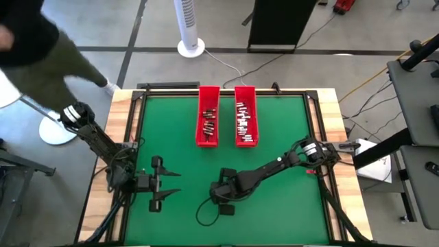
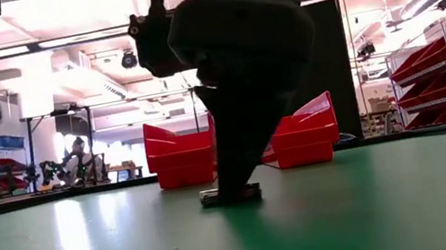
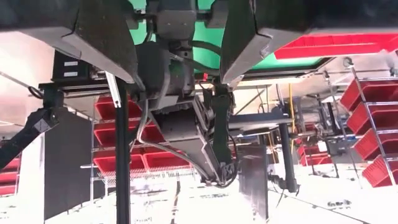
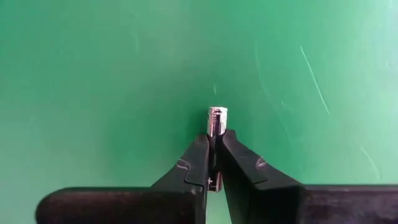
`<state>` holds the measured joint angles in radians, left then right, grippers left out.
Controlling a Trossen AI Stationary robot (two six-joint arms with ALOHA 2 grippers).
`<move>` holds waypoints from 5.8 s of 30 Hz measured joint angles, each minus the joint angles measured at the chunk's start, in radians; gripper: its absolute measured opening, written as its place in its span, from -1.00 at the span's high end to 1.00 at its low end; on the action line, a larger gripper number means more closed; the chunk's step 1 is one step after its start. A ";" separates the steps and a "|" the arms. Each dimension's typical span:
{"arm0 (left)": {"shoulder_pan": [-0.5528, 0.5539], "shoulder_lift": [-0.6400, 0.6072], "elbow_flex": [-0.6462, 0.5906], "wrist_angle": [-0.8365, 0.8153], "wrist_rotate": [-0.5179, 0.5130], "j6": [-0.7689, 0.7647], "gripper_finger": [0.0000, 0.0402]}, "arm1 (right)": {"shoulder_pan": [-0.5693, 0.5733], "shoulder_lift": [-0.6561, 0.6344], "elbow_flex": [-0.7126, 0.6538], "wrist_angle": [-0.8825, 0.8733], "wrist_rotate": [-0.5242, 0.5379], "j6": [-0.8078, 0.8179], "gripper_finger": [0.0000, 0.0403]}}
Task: Sort batteries
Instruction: Put the silver battery into the right red bin
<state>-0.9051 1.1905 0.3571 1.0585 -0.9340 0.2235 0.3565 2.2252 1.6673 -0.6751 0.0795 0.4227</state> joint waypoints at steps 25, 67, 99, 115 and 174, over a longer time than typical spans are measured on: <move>0.000 -0.012 -0.003 -0.071 -0.043 0.012 -0.04 | -0.040 -0.072 -0.059 -0.042 0.007 0.022 0.92; 0.022 -0.012 -0.003 -0.147 -0.055 -0.052 -0.04 | 0.054 -0.070 -0.522 0.855 0.318 0.032 0.86; 0.026 -0.012 -0.003 -0.163 -0.055 -0.080 -0.04 | 0.000 -0.072 -0.499 0.696 0.319 0.060 0.84; 0.026 -0.012 -0.003 -0.187 -0.055 -0.084 -0.04 | -0.019 -0.074 -0.267 0.128 0.126 0.031 0.85; 0.099 -0.049 -0.009 -0.462 0.032 -0.327 -0.04 | -0.458 -0.533 -0.239 -0.264 0.257 -0.442 0.95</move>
<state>-0.8056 1.1416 0.3485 0.5963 -0.9017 -0.1035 -0.1011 1.6925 1.4279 -0.9395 0.3364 -0.0193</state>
